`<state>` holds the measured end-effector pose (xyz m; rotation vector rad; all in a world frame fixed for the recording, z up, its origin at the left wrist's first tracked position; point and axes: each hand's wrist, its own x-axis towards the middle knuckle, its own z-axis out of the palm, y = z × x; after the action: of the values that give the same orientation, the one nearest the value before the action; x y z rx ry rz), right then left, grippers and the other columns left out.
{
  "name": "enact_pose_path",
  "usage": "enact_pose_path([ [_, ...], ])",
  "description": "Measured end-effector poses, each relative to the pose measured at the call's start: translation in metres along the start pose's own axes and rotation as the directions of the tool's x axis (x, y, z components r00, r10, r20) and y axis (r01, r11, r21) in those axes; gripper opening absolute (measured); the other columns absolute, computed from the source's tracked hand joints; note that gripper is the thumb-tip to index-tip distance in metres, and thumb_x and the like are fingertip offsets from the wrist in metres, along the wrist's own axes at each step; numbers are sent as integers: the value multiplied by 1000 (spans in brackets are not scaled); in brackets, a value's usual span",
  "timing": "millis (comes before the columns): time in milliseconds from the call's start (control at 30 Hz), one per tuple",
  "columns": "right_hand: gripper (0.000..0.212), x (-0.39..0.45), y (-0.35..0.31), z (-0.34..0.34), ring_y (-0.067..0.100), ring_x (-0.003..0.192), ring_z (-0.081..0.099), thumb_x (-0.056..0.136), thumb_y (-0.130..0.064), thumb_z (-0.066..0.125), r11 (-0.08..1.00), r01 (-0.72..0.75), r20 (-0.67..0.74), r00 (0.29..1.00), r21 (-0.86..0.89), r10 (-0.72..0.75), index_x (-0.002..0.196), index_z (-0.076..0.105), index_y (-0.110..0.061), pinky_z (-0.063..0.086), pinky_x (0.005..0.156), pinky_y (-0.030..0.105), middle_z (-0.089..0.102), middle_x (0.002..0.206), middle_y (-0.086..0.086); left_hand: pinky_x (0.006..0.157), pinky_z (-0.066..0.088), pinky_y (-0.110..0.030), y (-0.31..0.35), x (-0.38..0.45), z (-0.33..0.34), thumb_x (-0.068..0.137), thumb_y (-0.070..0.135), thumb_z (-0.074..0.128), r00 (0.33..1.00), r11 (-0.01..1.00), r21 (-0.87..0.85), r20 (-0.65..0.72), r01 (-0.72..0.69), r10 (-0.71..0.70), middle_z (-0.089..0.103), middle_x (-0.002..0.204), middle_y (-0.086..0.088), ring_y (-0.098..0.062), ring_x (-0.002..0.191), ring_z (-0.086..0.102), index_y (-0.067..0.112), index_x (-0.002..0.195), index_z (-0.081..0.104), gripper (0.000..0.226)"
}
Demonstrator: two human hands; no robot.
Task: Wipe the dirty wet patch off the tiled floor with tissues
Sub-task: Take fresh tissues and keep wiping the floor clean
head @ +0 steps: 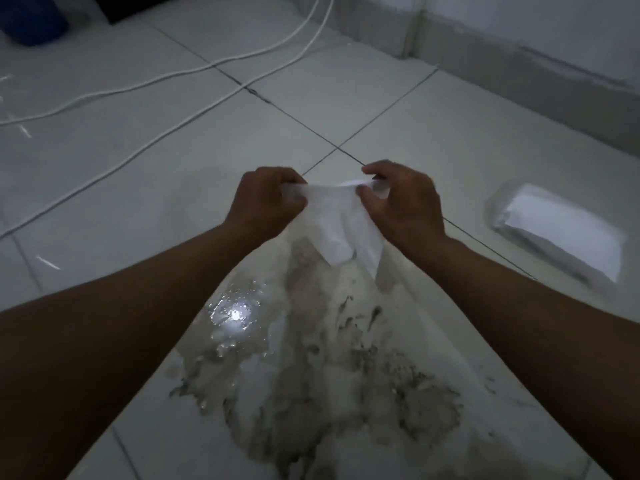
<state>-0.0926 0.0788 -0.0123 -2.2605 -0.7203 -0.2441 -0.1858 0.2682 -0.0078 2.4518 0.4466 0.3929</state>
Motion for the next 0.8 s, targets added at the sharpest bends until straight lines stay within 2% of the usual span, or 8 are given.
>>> enact_pose_path([
  [67,16,12,-16,2,21,82,65,79,-24,64,991,124,-116,985,-58,-131,93,71,-23,48,84,35,71,88,-3,75,55,-33,-6,5,-11,77,18,71,992,998,1,-105,-69,68,73,84,2,-14,77,65,17,88,76,12],
  [167,7,23,-33,12,17,83,60,80,-24,63,952,241,-209,937,-190,-279,85,68,-24,38,89,37,66,83,-7,77,54,-36,-13,9,-22,79,16,69,965,993,25,-232,-117,120,71,86,4,-12,79,65,20,87,75,11],
  [267,5,17,-35,22,15,93,59,82,-27,66,912,341,-172,908,-227,-382,86,68,-25,36,96,39,65,89,-8,77,54,-36,-24,2,-27,79,12,69,954,983,73,-238,-169,182,71,89,2,-15,82,65,18,89,74,13],
  [367,8,-3,-23,38,18,98,60,80,-25,67,886,429,11,901,-175,-434,87,67,-23,34,104,45,65,94,-6,72,53,-36,-47,-17,-26,76,10,67,962,976,97,-172,-197,211,69,87,1,-19,79,65,17,87,72,14],
  [467,11,-26,-6,52,17,104,59,81,-35,66,884,437,222,890,-168,-398,87,67,-25,30,107,48,66,98,-6,71,52,-35,-68,-39,-20,76,13,67,981,970,148,0,-192,194,68,87,2,-20,80,64,20,86,72,13],
  [567,15,-46,8,61,16,111,59,74,-27,74,904,409,369,865,-122,-341,86,66,-25,30,109,51,65,100,-7,73,51,-34,-83,-60,-12,76,21,62,971,964,184,176,-191,159,70,90,3,-21,84,65,23,86,73,15],
  [667,15,-60,16,59,16,107,60,72,-38,64,902,397,426,855,-170,-296,79,67,-25,28,110,45,65,94,-7,75,52,-35,-88,-77,-7,74,26,59,942,947,218,292,-237,168,73,92,1,-22,85,65,20,88,75,22],
  [800,25,-69,24,53,15,85,61,71,-43,56,911,352,363,895,-216,-260,61,63,-21,36,103,41,63,74,-7,76,49,-34,-90,-87,-6,75,45,50,941,950,198,287,-240,177,72,92,0,-21,84,62,19,90,76,39],
])
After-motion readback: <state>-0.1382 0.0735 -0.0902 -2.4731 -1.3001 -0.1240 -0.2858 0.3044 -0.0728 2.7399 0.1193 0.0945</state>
